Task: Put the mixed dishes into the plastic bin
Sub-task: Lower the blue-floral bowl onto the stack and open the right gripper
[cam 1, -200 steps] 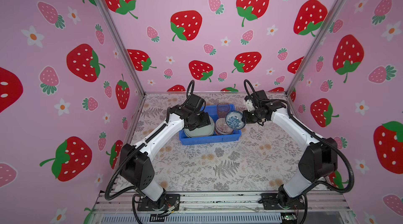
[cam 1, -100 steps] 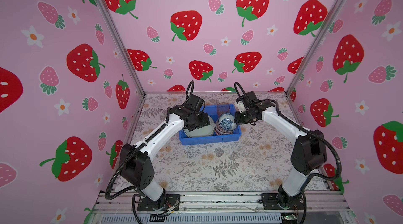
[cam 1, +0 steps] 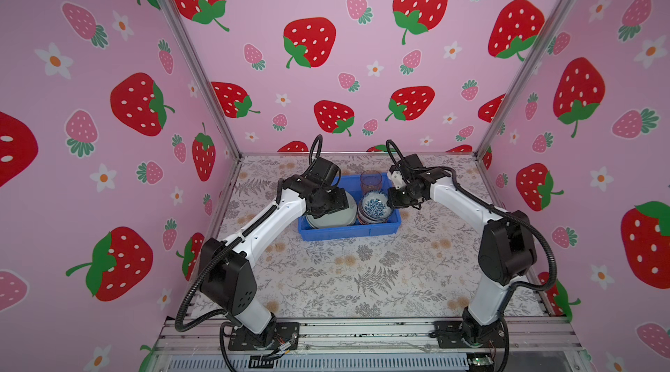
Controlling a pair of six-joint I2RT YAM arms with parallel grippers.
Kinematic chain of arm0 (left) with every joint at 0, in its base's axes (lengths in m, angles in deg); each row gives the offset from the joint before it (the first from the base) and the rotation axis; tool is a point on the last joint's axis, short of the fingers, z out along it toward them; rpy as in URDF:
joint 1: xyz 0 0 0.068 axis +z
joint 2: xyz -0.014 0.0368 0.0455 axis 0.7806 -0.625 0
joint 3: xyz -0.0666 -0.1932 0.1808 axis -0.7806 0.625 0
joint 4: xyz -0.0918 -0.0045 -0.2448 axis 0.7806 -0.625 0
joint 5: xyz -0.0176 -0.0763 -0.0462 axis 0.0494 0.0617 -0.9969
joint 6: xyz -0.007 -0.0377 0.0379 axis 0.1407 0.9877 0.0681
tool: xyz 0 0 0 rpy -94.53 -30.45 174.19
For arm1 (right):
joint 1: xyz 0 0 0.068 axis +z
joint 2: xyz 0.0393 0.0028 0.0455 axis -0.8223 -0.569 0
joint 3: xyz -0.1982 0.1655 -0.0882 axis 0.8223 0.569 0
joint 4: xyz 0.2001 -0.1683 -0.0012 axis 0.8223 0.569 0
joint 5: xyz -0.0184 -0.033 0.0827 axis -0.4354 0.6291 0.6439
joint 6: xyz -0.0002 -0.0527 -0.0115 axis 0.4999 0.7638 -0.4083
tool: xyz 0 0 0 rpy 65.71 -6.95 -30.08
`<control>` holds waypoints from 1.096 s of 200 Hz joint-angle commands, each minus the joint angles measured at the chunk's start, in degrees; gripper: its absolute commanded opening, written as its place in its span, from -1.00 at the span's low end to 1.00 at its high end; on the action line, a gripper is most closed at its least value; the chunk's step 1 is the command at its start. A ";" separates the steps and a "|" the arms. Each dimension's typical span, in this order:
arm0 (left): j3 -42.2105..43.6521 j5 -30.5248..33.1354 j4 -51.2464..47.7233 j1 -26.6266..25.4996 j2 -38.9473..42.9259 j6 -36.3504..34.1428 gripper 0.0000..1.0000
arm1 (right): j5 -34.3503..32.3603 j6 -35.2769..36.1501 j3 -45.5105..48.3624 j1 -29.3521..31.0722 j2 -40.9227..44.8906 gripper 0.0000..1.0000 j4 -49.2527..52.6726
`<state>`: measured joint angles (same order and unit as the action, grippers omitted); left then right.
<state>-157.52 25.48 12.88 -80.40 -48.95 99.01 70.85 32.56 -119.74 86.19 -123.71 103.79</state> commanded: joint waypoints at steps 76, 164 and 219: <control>0.25 0.71 -0.25 0.47 0.94 -0.36 0.55 | 0.09 -0.56 -0.64 0.64 -0.39 -0.38 -1.52; 1.81 2.11 -1.93 3.53 4.78 -1.96 0.55 | -5.01 0.14 -2.32 -0.35 3.61 0.25 1.12; 3.70 0.10 -1.59 9.58 10.38 -7.98 0.73 | -8.17 0.41 -0.82 -2.97 9.20 0.56 0.73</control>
<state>-155.12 26.05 12.40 -74.04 -41.98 96.10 65.71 32.71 -120.40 84.99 -118.47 103.63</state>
